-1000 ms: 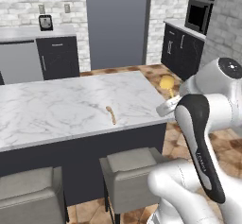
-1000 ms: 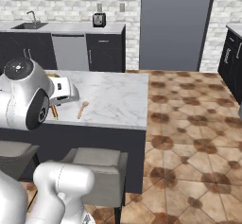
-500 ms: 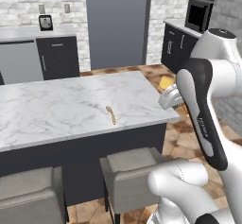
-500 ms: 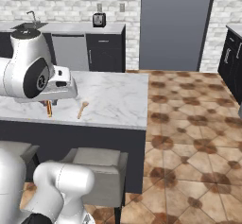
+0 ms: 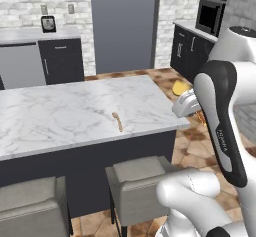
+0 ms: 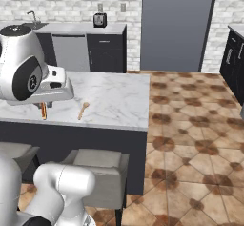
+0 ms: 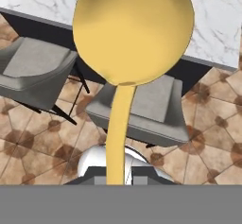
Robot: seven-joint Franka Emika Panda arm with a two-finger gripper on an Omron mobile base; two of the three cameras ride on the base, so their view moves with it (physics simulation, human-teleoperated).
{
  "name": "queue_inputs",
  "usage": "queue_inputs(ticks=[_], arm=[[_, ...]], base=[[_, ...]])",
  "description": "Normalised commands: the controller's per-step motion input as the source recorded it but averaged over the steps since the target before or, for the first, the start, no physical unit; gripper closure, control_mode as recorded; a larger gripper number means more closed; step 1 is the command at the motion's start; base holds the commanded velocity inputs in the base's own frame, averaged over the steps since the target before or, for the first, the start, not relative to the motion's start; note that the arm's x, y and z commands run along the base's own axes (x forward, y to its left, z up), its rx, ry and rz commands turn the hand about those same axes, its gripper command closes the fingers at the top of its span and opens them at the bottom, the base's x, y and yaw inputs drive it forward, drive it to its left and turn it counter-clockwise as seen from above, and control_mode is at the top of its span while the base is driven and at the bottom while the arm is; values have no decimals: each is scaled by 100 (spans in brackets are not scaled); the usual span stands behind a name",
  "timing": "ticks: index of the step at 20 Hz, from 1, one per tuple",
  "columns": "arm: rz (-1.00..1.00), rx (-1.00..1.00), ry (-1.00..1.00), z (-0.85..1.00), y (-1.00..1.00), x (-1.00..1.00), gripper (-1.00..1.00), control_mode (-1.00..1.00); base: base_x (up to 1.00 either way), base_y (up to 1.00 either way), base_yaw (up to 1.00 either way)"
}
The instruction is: Pick up the metallic utensils from the counter and place them in the open drawer. Make sure not to pick up any wooden utensils.
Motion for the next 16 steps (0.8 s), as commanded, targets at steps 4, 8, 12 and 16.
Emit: queue_inputs(ticks=[4, 8, 12, 16], arm=[[0, 0, 0, 0, 0, 0, 100, 100], [0, 0, 0, 0, 0, 0, 100, 100], [0, 0, 0, 0, 0, 0, 100, 100], [0, 0, 0, 0, 0, 0, 100, 100]], base=[[-3, 0, 0], [-85, 15, 5], [-95, 65, 19], [-35, 65, 42]])
